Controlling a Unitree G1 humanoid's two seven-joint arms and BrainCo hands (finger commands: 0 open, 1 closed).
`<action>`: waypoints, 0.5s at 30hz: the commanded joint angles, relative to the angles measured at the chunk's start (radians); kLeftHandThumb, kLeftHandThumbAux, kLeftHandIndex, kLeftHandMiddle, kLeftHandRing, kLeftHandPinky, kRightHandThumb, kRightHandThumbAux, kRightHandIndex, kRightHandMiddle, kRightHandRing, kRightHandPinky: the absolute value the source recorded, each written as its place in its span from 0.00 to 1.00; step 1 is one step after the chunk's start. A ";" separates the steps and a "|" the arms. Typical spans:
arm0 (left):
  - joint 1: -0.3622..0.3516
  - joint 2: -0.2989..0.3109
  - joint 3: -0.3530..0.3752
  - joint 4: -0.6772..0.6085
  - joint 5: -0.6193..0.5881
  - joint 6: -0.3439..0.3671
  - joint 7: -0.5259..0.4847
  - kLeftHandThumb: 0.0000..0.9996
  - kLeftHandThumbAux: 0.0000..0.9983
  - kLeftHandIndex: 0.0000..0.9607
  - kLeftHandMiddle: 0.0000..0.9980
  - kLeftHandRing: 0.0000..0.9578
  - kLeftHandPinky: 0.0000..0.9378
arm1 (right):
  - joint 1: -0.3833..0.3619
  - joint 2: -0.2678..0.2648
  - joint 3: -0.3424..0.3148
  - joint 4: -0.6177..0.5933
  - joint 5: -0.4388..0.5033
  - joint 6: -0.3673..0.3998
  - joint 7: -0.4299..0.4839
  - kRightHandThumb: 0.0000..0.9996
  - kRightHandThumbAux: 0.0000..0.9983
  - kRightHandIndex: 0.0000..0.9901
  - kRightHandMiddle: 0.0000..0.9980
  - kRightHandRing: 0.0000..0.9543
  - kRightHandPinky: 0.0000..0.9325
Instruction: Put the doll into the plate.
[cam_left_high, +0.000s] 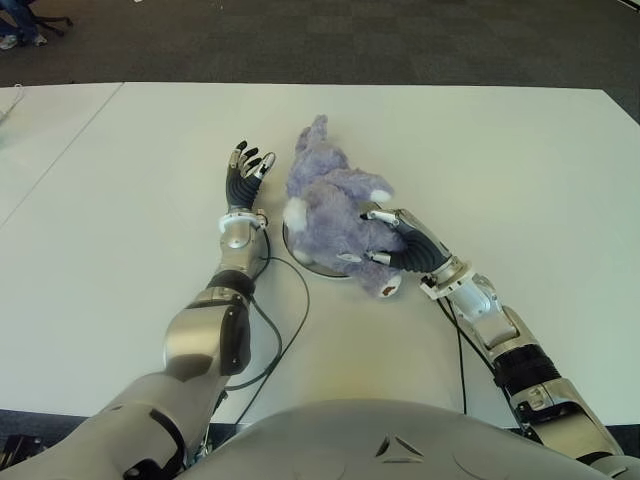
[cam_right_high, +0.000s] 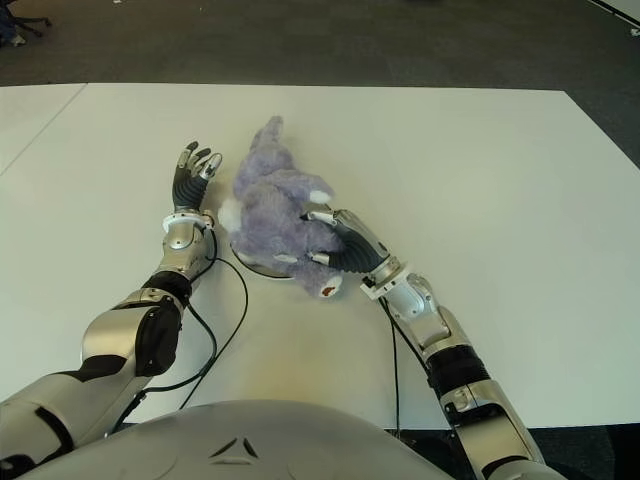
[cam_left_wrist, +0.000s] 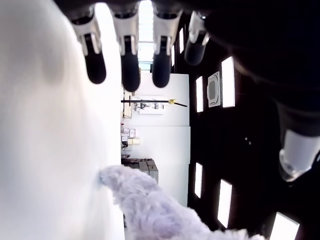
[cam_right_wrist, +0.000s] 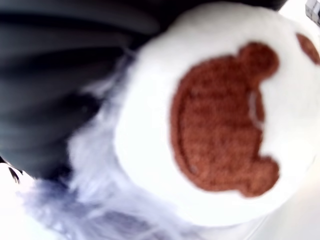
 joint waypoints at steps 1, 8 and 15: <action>0.187 -0.054 -0.009 0.134 0.005 0.125 0.011 0.00 0.56 0.11 0.19 0.21 0.20 | 0.077 0.014 0.063 0.113 -0.019 0.058 0.067 0.68 0.73 0.42 0.80 0.86 0.89; 0.185 -0.056 -0.003 0.134 -0.001 0.134 0.011 0.00 0.56 0.12 0.19 0.21 0.21 | 0.068 0.013 0.067 0.143 -0.013 0.070 0.072 0.66 0.73 0.40 0.32 0.37 0.39; 0.189 -0.055 -0.006 0.135 0.004 0.123 0.015 0.00 0.55 0.12 0.20 0.22 0.21 | 0.044 0.007 0.067 0.208 -0.083 0.026 -0.008 0.09 0.55 0.00 0.00 0.00 0.00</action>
